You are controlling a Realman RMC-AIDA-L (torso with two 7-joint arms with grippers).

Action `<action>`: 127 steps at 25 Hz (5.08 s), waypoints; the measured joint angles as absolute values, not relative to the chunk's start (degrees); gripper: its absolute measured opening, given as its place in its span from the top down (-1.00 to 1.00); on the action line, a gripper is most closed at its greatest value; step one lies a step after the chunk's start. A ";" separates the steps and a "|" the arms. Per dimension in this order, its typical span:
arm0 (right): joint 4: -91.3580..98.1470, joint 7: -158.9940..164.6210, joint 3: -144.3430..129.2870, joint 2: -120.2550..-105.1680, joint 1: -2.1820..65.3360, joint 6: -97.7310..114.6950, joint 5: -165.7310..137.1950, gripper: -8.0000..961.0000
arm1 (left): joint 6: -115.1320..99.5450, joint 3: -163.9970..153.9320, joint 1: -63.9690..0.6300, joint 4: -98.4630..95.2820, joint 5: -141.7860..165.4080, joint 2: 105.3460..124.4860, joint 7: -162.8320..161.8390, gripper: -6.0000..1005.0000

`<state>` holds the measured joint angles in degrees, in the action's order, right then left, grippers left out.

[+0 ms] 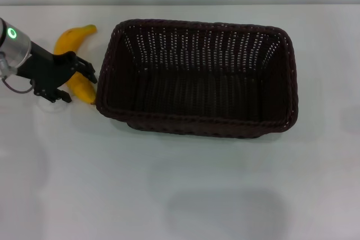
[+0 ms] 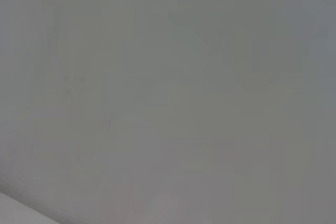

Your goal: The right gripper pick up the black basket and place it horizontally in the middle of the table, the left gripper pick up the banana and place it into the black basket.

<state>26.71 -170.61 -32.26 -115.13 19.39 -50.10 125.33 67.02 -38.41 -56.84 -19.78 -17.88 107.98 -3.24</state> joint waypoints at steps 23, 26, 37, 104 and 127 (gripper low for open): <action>26.73 -170.59 -32.13 -115.14 18.29 -51.10 125.33 0.27 | 73.97 -38.27 -54.37 -25.53 -18.16 107.61 -1.87 0.08; 26.92 -170.59 -32.01 -115.13 17.46 -52.37 125.45 0.27 | 73.77 -38.01 -53.48 -28.57 -18.85 107.69 -1.85 0.08; 27.41 -170.57 -31.27 -115.05 16.74 -53.78 125.75 0.27 | 79.49 -38.43 -53.42 -37.06 -20.84 108.01 -0.23 0.09; 27.14 -169.98 -31.19 -115.05 16.74 -56.30 125.77 0.27 | 95.03 -44.08 -57.14 -63.65 -53.16 108.99 0.76 0.12; 26.70 -169.89 -29.02 -115.03 15.15 -60.63 125.76 0.27 | 95.92 -45.64 -56.13 -56.58 -56.55 108.64 10.30 -0.34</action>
